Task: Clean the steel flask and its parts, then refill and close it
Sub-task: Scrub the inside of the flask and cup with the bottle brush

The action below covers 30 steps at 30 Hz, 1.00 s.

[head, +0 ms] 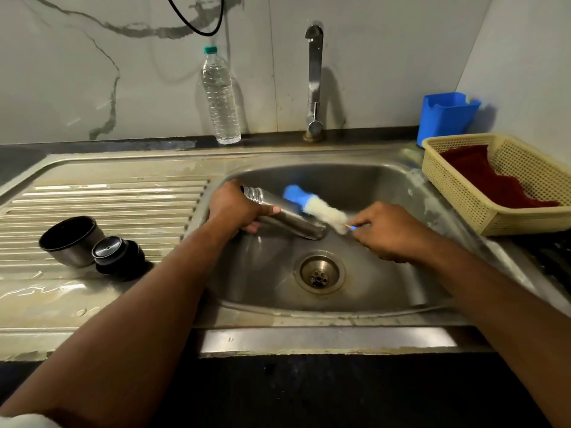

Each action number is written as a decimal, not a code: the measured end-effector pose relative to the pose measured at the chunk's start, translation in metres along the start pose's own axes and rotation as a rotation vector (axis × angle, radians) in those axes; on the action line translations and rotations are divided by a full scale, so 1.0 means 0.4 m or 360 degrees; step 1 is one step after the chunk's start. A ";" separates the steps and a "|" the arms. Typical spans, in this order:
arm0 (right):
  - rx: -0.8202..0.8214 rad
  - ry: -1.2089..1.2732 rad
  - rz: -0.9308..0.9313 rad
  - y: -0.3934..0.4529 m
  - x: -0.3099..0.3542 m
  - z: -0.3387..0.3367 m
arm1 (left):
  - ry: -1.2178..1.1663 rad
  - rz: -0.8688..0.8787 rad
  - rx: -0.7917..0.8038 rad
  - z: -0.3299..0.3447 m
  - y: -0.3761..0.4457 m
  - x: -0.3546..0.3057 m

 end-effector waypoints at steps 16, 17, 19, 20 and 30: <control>0.0157 0.0464 0.0019 -0.005 0.021 0.017 | -0.0090 0.0000 -0.0079 0.003 -0.007 -0.011; 0.0101 0.0349 0.0089 0.007 0.009 0.016 | -0.0090 -0.0013 -0.0091 0.001 -0.007 -0.012; -0.0007 -0.0023 0.0254 0.028 -0.024 0.009 | -0.0107 -0.0021 -0.0132 -0.003 -0.007 -0.015; -0.0043 -0.0228 0.0308 0.031 -0.037 0.005 | -0.0112 -0.0010 -0.0152 -0.005 -0.006 -0.014; 0.0123 0.0202 0.0140 0.021 -0.015 0.006 | -0.0063 -0.0004 -0.0118 0.003 -0.011 -0.013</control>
Point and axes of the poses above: each hand's wrist, its own y-axis towards the middle knuckle, its own z-axis out of the palm, x = y × z, the point moved 3 cm from there along y, towards the middle knuckle, and after that the axes turned 12 degrees about z, right-handed, at the moved point
